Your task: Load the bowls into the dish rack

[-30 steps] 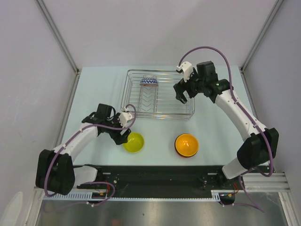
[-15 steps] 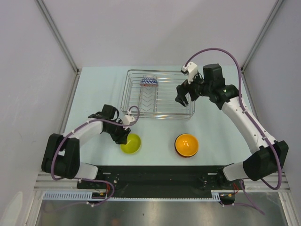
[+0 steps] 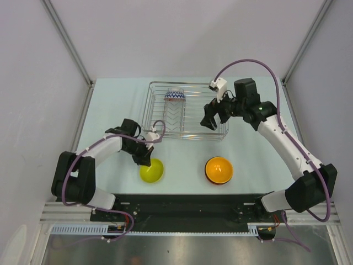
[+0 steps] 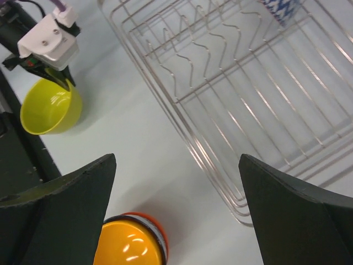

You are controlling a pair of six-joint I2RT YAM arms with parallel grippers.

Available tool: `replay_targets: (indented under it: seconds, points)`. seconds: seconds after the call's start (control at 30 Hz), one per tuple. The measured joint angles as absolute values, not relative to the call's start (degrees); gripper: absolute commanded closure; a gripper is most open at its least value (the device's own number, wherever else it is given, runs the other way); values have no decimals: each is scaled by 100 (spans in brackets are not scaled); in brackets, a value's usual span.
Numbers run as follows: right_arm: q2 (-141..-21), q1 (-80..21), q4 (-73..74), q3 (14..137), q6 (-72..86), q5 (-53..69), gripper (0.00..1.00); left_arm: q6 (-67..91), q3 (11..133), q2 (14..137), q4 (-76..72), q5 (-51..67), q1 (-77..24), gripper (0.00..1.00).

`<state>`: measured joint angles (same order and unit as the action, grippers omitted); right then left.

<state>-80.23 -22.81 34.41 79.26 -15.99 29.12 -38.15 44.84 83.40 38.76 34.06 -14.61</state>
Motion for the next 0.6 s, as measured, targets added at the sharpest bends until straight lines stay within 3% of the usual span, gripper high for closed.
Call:
replay_targets:
  seconds: [0.33,0.6]
  points:
    - [-8385,-2239,3004,7717,-285,4407,1,-3583,5819,7743,4215,4327,-1476,100]
    - [-9402,-2178,2259,7955,1313,5769,0,-2917,6624,7520,3249,4849,-1516,100]
